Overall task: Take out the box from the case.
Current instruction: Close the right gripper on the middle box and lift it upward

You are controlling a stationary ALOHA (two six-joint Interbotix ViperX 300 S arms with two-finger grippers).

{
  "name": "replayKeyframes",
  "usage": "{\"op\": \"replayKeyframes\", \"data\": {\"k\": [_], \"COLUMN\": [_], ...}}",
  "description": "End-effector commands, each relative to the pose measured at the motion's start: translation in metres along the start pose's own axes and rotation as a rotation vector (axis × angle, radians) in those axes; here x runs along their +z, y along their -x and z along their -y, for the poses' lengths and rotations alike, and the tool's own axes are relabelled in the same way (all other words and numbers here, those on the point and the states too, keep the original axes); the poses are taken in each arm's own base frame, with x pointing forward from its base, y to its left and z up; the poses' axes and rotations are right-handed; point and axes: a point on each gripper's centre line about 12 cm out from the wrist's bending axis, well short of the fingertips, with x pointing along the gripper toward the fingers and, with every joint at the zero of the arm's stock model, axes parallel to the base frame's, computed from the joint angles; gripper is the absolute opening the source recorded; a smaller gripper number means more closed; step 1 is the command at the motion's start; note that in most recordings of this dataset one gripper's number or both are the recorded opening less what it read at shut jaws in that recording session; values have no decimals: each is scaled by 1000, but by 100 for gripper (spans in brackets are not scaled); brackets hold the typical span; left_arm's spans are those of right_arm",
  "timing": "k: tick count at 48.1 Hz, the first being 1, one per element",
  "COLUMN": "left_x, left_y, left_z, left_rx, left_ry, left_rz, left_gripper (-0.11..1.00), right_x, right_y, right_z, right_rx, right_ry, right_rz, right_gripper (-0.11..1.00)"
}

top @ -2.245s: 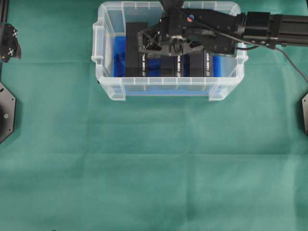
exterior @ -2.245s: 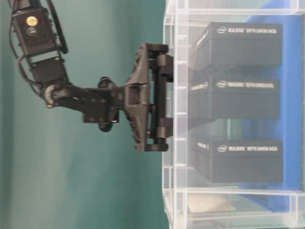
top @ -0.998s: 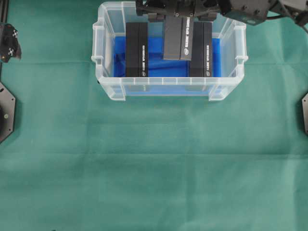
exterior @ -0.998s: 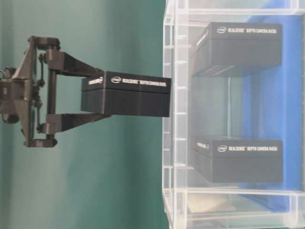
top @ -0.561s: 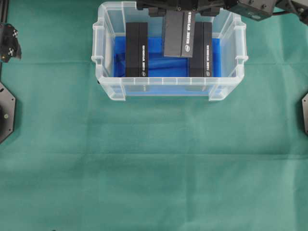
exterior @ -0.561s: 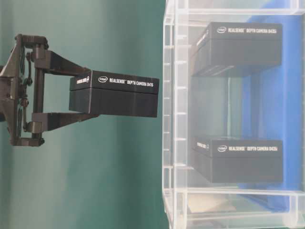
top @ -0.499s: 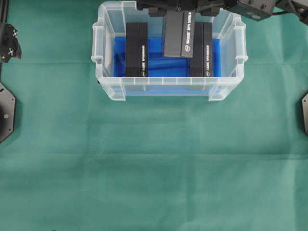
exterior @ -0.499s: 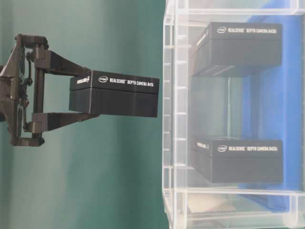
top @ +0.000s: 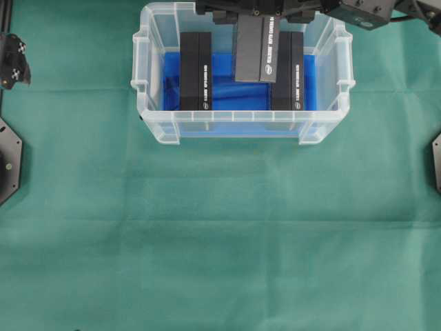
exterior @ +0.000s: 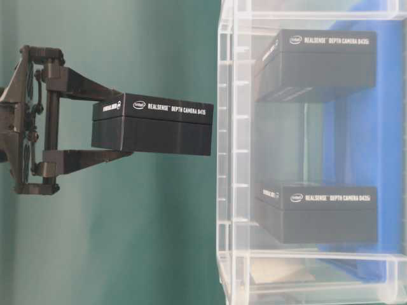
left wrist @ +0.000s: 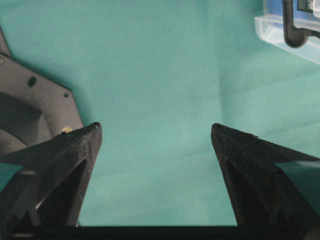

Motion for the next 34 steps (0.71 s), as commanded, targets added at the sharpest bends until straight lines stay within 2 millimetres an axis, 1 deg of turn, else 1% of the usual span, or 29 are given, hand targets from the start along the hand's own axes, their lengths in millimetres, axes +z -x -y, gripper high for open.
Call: {"op": "replayKeyframes", "data": {"k": [1,16,22,34], "left_x": [2,2,2,2], "left_y": [4,4,4,4], "left_z": [1,1,2,2], "left_rx": [-13,-15,-14,-14], "left_ry": [4,2,2,1], "left_rz": [11,10,9,9], "left_gripper": [90,90,90,90], "right_x": [9,7,2,-15], "right_y": [34,35,36,41], "right_z": [10,11,13,10], "right_rx": [80,67,53,64], "right_ry": [-21,-18,-10,9], "right_rz": [15,12,7,-1], "right_gripper": [67,67,67,67]}}
